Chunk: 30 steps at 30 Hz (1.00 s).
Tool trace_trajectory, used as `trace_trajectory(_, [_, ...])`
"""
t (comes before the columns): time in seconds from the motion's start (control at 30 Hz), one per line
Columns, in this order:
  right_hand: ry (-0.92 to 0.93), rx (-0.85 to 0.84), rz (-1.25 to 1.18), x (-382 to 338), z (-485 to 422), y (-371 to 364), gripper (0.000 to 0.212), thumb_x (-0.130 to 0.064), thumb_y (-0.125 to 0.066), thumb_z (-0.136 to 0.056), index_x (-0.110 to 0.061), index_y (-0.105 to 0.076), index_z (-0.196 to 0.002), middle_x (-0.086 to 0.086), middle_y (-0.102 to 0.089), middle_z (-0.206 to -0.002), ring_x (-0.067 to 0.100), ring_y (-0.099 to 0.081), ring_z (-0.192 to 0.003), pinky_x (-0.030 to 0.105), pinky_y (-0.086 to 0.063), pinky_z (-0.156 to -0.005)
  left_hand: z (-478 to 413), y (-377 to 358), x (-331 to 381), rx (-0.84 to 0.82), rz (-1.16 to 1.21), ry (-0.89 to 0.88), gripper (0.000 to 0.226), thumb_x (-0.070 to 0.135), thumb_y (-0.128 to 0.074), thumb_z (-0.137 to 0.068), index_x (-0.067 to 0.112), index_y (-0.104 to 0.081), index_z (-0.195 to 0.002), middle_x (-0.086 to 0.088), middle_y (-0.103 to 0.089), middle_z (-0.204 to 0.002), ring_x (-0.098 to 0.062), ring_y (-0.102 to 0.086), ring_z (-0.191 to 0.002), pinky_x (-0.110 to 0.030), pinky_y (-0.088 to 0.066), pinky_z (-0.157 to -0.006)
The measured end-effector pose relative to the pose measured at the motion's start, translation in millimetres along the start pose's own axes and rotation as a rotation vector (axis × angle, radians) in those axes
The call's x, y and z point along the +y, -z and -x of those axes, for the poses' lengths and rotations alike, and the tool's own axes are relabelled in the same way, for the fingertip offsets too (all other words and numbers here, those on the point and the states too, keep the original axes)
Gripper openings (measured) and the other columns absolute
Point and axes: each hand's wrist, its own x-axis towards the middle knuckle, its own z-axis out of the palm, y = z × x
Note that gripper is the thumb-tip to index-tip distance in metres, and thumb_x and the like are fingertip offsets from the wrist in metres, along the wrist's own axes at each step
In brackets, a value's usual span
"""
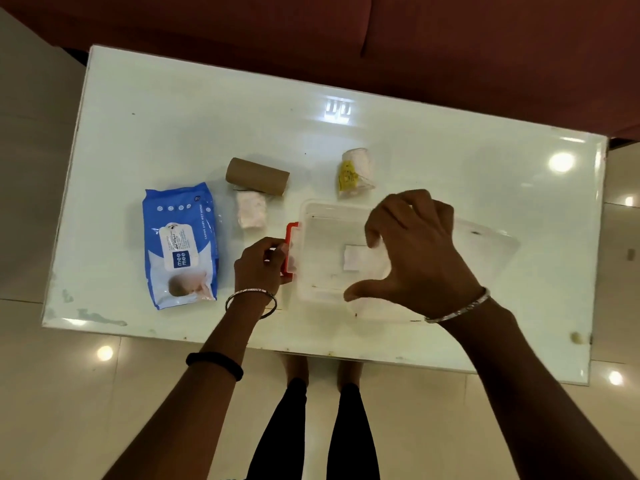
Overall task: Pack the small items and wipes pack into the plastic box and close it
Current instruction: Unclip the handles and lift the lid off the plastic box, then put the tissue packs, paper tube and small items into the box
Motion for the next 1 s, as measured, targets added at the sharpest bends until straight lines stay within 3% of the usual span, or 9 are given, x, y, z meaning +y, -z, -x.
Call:
trace_trajectory(0.1, [-0.029, -0.106, -0.065, 28.8, 18.3, 9.4, 0.067, -0.077, -0.071, -0.04, -0.023, -0.054, -0.077, -0.01, -0.05, -0.08, 0.015, -0.038, -0.088, 0.034, -0.031, -0.077, 7.0, -2.3, -1.4, 0.026, 0.018, -0.013, 0.019, 0.016, -0.052, -0.094, 0.011, -0.063, -0.109, -0.017, -0.066, -0.096, -0.015, -0.066, -0.071, -0.015, -0.055, -0.05])
trace_trajectory(0.17, [-0.047, -0.18, -0.119, 46.3, 33.4, 15.9, 0.058, -0.069, -0.076, -0.046, -0.024, -0.056, -0.077, -0.012, -0.05, -0.075, 0.013, -0.037, -0.084, 0.033, -0.031, -0.075, 14.5, -5.0, -0.2, 0.057, 0.007, -0.02, 0.022, 0.018, -0.051, -0.095, 0.011, -0.061, -0.113, -0.016, -0.066, -0.102, -0.019, -0.067, -0.074, -0.022, -0.057, -0.057])
trace_trajectory(0.3, [-0.095, -0.251, -0.227, 75.7, 67.1, 34.2, 0.035, -0.052, -0.079, -0.061, -0.031, -0.07, -0.086, -0.012, -0.053, -0.079, 0.013, -0.042, -0.088, 0.037, -0.037, -0.083, 34.2, -6.0, 5.9, 0.174, -0.074, -0.089, 0.029, 0.025, -0.048, -0.095, 0.011, -0.059, -0.119, -0.014, -0.066, -0.114, -0.031, -0.067, -0.094, -0.043, -0.056, -0.083])
trace_trajectory(0.37, [-0.12, -0.247, -0.244, 92.8, 87.0, 47.3, 0.023, -0.042, -0.08, -0.067, -0.034, -0.074, -0.087, -0.011, -0.056, -0.084, 0.014, -0.044, -0.09, 0.042, -0.041, -0.085, 45.8, -9.2, 13.2, 0.246, -0.113, -0.165, 0.031, 0.024, -0.049, -0.096, 0.009, -0.059, -0.119, -0.014, -0.065, -0.116, -0.026, -0.064, -0.099, -0.036, -0.053, -0.085])
trace_trajectory(0.47, [-0.164, -0.14, -0.221, 119.9, 115.5, 64.0, 0.014, -0.028, -0.082, -0.069, -0.029, -0.075, -0.082, -0.008, -0.058, -0.083, 0.017, -0.047, -0.083, 0.044, -0.045, -0.077, 58.3, -13.8, 23.5, 0.345, -0.144, -0.238, 0.031, 0.022, -0.052, -0.094, 0.004, -0.059, -0.119, -0.016, -0.064, -0.117, -0.025, -0.062, -0.103, -0.027, -0.048, -0.079])
trace_trajectory(0.6, [-0.24, 0.123, -0.09, 158.6, 145.9, 65.2, 0.012, -0.013, -0.081, -0.071, -0.016, -0.072, -0.078, 0.0, -0.06, -0.076, 0.023, -0.052, -0.071, 0.04, -0.045, -0.066, 69.4, -25.2, 36.1, 0.421, -0.192, -0.299, 0.03, 0.022, -0.055, -0.092, 0.005, -0.06, -0.117, -0.016, -0.064, -0.115, -0.029, -0.06, -0.106, -0.048, -0.053, -0.084])
trace_trajectory(0.73, [-0.313, 0.317, -0.052, 182.7, 159.1, 23.0, 0.011, -0.006, -0.075, -0.076, -0.009, -0.064, -0.076, 0.006, -0.06, -0.074, 0.028, -0.051, -0.07, 0.041, -0.043, -0.063, 76.4, -44.0, 44.3, 0.489, -0.265, -0.327, 0.028, 0.015, -0.058, -0.089, 0.005, -0.062, -0.114, -0.017, -0.065, -0.11, -0.032, -0.059, -0.103, -0.038, -0.045, -0.088])
trace_trajectory(0.83, [-0.374, 0.333, -0.036, 194.7, 166.4, -28.7, 0.015, -0.001, -0.072, -0.079, -0.005, -0.059, -0.074, 0.01, -0.057, -0.074, 0.031, -0.05, -0.072, 0.043, -0.045, -0.062, 83.3, -60.7, 48.3, 0.523, -0.286, -0.296, 0.028, 0.015, -0.059, -0.087, 0.008, -0.062, -0.114, -0.016, -0.064, -0.111, -0.031, -0.058, -0.106, -0.036, -0.044, -0.091])
trace_trajectory(1.0, [-0.405, 0.223, -0.001, 203.6, 175.3, -105.1, 0.018, 0.001, -0.073, -0.076, -0.007, -0.057, -0.072, 0.008, -0.056, -0.071, 0.031, -0.051, -0.073, 0.039, -0.043, -0.064, 90.4, -79.8, 48.0, 0.552, -0.326, -0.326, 0.025, 0.014, -0.058, -0.086, 0.011, -0.063, -0.111, -0.015, -0.064, -0.111, -0.03, -0.057, -0.107, -0.029, -0.04, -0.092])
